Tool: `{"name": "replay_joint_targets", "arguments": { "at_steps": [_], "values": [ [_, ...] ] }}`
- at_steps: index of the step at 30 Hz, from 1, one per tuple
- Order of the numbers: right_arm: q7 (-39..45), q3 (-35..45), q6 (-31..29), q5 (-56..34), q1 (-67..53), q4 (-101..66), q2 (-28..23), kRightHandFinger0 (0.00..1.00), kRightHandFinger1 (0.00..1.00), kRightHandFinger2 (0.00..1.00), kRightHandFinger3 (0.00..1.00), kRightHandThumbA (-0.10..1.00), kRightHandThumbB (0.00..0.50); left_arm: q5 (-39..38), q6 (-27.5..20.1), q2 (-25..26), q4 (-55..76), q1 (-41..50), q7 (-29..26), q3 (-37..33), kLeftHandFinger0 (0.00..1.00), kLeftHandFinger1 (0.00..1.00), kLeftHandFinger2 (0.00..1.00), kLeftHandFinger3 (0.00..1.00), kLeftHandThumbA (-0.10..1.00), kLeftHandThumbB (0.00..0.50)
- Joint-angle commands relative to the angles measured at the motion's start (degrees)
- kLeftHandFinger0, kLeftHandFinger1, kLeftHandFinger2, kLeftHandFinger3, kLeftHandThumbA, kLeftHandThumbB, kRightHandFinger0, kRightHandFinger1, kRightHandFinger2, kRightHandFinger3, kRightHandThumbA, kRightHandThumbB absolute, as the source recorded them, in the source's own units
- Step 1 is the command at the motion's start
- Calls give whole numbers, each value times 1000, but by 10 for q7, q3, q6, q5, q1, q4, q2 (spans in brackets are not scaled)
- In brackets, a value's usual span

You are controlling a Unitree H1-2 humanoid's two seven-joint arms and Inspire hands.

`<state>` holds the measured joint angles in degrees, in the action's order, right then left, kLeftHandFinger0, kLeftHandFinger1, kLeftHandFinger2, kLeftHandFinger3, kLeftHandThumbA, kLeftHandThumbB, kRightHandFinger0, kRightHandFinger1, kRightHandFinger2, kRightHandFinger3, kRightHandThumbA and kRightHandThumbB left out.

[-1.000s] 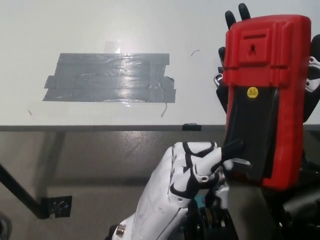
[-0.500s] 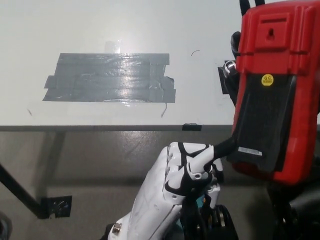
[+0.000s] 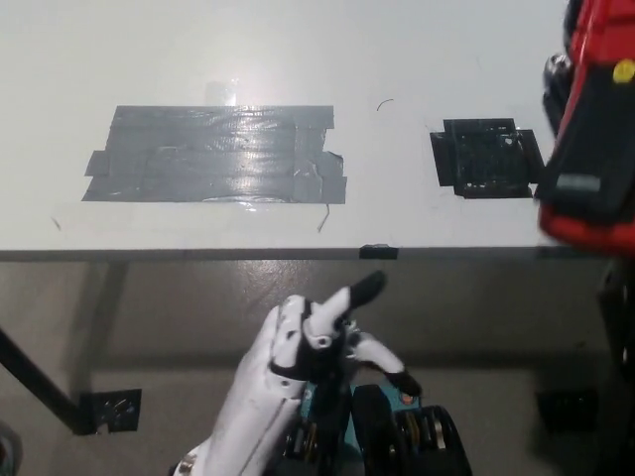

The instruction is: The robot first picks the multimeter with right hand and then unfolds the black stand on the back of it using left hand

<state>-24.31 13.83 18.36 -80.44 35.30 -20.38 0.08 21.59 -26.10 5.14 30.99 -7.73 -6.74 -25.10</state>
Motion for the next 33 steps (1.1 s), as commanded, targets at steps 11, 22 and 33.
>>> {"name": "replay_joint_targets", "arguments": {
  "at_steps": [11,22,33],
  "values": [
    [76,22,-55,158,223,364,-69,0,329,680,1000,-100,69,73,-8,65,-35,35,-64,28,1000,634,641,1000,1000,347],
    [114,-64,-181,387,335,669,-116,0,393,850,815,-100,96,92,-8,63,-40,43,-60,29,1000,630,601,1000,1000,329],
    [51,-309,-241,665,364,817,-181,0,391,749,717,-100,177,92,-8,69,-44,46,-60,35,1000,645,576,1000,1000,335]
  ]
}}
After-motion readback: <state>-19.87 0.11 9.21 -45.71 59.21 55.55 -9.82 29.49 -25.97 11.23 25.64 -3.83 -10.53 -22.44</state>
